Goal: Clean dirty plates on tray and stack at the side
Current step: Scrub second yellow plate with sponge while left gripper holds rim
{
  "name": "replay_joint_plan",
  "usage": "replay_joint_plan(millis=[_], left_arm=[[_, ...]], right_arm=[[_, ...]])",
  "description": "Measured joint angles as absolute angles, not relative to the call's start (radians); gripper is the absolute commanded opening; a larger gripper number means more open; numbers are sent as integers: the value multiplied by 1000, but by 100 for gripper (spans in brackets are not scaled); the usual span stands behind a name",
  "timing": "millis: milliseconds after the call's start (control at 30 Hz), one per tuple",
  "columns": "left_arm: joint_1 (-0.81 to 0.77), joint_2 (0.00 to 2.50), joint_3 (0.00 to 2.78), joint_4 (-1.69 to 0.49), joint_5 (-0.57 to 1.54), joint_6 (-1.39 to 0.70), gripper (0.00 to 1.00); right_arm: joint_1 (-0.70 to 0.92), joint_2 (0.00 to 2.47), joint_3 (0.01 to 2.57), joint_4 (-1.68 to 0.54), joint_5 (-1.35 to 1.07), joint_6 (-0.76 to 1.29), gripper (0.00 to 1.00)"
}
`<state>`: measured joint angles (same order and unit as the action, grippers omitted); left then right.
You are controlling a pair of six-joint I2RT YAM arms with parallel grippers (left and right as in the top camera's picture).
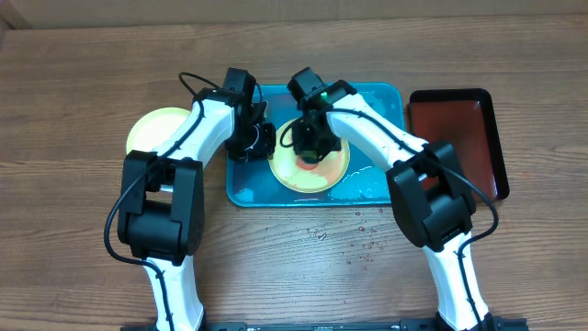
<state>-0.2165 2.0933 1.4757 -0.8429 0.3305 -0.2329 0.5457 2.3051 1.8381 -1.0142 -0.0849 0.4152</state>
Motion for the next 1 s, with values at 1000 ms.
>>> replay_joint_plan(millis=[1000], left_arm=[[-217,2093,1476,-849,329,-232,4]], right_arm=[[612,2305,1849,-1014,-289,447,4]])
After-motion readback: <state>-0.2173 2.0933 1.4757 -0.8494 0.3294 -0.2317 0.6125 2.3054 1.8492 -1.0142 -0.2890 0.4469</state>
